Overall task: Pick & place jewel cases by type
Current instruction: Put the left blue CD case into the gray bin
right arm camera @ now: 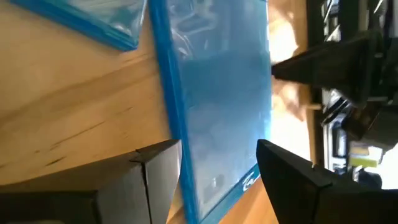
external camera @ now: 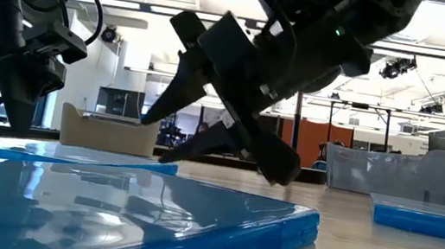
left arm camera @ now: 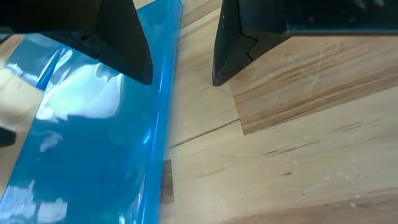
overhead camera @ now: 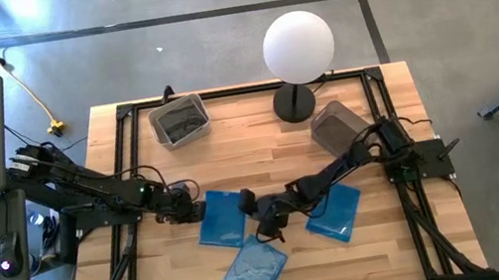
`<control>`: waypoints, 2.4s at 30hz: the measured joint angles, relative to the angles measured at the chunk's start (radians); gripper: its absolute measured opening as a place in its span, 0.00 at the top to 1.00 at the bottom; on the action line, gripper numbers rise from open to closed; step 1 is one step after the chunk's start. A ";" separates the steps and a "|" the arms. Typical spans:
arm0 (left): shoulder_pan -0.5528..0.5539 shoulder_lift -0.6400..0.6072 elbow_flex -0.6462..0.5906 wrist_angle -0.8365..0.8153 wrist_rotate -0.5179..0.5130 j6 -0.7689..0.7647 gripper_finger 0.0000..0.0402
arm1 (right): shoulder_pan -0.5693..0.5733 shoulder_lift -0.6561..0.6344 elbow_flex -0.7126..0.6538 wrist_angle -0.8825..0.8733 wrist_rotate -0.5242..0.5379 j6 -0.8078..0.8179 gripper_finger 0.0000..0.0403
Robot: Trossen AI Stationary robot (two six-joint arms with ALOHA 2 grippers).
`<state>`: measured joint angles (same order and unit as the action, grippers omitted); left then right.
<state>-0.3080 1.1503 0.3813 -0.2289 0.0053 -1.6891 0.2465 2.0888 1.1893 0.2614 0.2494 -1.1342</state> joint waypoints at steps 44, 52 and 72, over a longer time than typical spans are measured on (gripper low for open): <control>0.000 0.095 0.002 0.158 -0.037 -0.028 0.58 | -0.066 0.001 -0.007 -0.004 -0.197 -0.018 0.49; 0.001 0.203 0.006 0.286 -0.013 -0.051 0.58 | -0.069 0.001 -0.008 -0.025 -0.202 -0.017 0.49; 0.001 0.212 0.013 0.566 -0.154 0.065 0.58 | -0.070 0.003 -0.008 0.060 -0.074 -0.031 0.49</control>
<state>-0.3069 1.3619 0.3943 0.3370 -0.1491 -1.6240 0.1761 2.0923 1.1814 0.3217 0.1757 -1.1647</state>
